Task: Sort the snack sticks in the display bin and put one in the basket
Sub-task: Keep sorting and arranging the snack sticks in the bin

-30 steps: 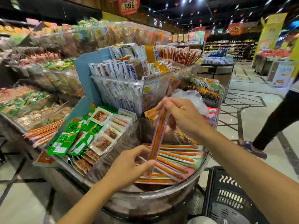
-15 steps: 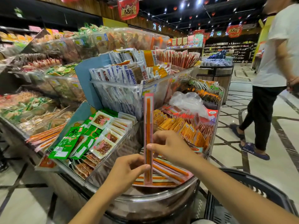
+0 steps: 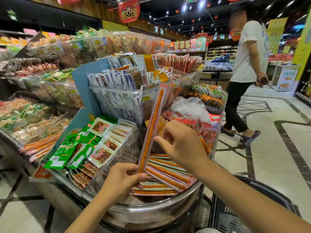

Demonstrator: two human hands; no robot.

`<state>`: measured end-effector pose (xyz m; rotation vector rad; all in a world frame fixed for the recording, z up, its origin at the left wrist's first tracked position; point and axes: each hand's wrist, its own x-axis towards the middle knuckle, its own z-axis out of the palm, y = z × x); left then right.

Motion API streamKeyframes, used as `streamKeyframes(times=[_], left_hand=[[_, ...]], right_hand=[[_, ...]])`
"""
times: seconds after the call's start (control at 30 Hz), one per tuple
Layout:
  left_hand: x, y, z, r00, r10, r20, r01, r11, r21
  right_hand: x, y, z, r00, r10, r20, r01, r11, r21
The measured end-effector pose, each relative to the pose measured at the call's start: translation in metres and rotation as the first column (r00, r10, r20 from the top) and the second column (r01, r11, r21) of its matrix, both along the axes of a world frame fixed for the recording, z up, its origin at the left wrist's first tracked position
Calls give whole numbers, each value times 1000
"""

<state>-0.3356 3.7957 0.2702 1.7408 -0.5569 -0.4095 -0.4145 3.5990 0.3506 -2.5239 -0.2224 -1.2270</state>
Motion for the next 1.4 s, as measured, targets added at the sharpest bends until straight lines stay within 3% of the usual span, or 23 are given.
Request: streamKeyframes(times=[0.07, 0.13, 0.33, 0.47, 0.6, 0.67, 0.8, 0.9, 1.03, 1.17, 1.4], left_hand=[[0, 3, 2, 999, 11, 44, -12, 999, 38], [-3, 8, 9, 989, 24, 144, -39, 994, 102], [-5, 41, 40, 907, 43, 418, -117, 981, 154], [-2, 68, 67, 913, 199, 355, -181, 980, -83], [3, 80, 87, 901, 322, 290, -239, 928, -286], [3, 76, 92, 896, 333, 293, -243, 921, -306], [5, 55, 82, 884, 286, 370, -246, 957, -152], [5, 34, 64, 886, 128, 446, -141, 990, -5], [1, 5, 45, 775, 40, 630, -175, 973, 154], [7, -6, 30, 685, -27, 728, -234, 939, 254], [18, -16, 15, 600, -262, 756, -313, 792, 523]], right_hand=[[-2, 3, 2, 997, 74, 20, -68, 969, -237], [2, 6, 1, 998, 55, -38, -66, 925, -375], [17, 12, 7, 998, -26, -58, -3, 896, -444], [25, 18, 15, 990, 5, -144, -49, 951, -306], [31, 30, 15, 955, 132, -265, -133, 991, 14], [33, 34, 15, 945, 170, -279, -127, 978, 166], [34, 34, 18, 935, 238, -262, -95, 882, 461], [34, 39, 10, 924, 312, -222, -109, 771, 628], [34, 41, -2, 896, 407, -177, -110, 590, 800], [27, 29, -6, 927, 316, -202, -63, 662, 747], [10, -12, -21, 973, 150, -178, 10, 736, 677]])
